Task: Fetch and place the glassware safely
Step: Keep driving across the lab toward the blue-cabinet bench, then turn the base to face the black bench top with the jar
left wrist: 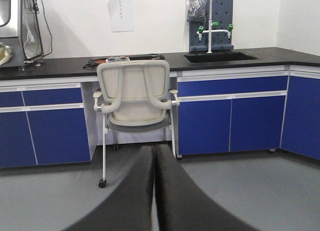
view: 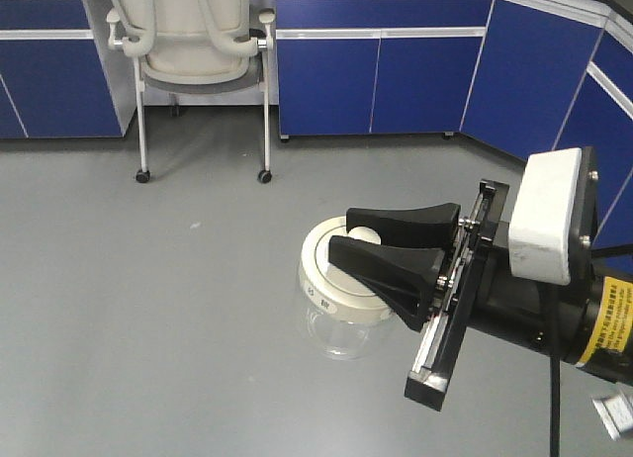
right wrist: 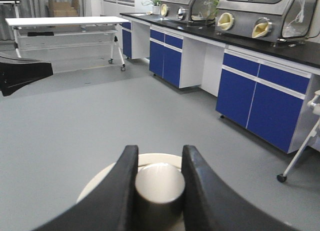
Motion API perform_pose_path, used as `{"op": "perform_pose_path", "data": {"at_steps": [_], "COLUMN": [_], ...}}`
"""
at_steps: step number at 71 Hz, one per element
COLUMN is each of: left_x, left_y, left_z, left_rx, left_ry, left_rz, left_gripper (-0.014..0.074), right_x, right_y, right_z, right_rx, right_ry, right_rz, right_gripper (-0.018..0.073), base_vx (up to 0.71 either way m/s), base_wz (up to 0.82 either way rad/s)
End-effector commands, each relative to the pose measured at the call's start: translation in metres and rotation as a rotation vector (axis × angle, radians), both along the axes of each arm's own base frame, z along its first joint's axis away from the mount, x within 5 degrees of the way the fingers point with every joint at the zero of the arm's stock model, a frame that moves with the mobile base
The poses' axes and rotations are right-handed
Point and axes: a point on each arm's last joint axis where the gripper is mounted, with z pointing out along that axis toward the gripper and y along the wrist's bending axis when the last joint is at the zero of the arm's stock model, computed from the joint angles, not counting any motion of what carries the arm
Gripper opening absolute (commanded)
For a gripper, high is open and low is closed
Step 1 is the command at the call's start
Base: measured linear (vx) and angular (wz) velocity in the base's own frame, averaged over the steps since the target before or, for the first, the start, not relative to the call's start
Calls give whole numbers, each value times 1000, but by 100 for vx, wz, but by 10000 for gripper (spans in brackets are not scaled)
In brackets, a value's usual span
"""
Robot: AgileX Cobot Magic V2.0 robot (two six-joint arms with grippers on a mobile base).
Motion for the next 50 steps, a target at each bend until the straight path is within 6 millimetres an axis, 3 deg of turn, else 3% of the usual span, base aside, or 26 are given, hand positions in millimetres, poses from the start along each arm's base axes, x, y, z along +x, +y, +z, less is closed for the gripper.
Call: {"op": "perform_pose_path", "data": {"at_steps": [1, 31, 50], "left_x": [0, 0, 0], "left_y": [-1, -1, -1], "left_z": [14, 14, 14], "left_rx": [-18, -18, -18], "left_ry": [-83, -83, -83], "left_rz": [-11, -11, -11], "left_gripper": [-7, -7, -7], "right_x": [-3, -3, -2], "right_y": [1, 1, 1], "right_z": [20, 20, 19], "right_rx": [92, 90, 87], "right_ry": [-45, -44, -40], "right_rz": [29, 25, 22], "right_gripper": [-1, -1, -1], "base_vx": [58, 54, 40], "base_wz": [-2, -2, -33]}}
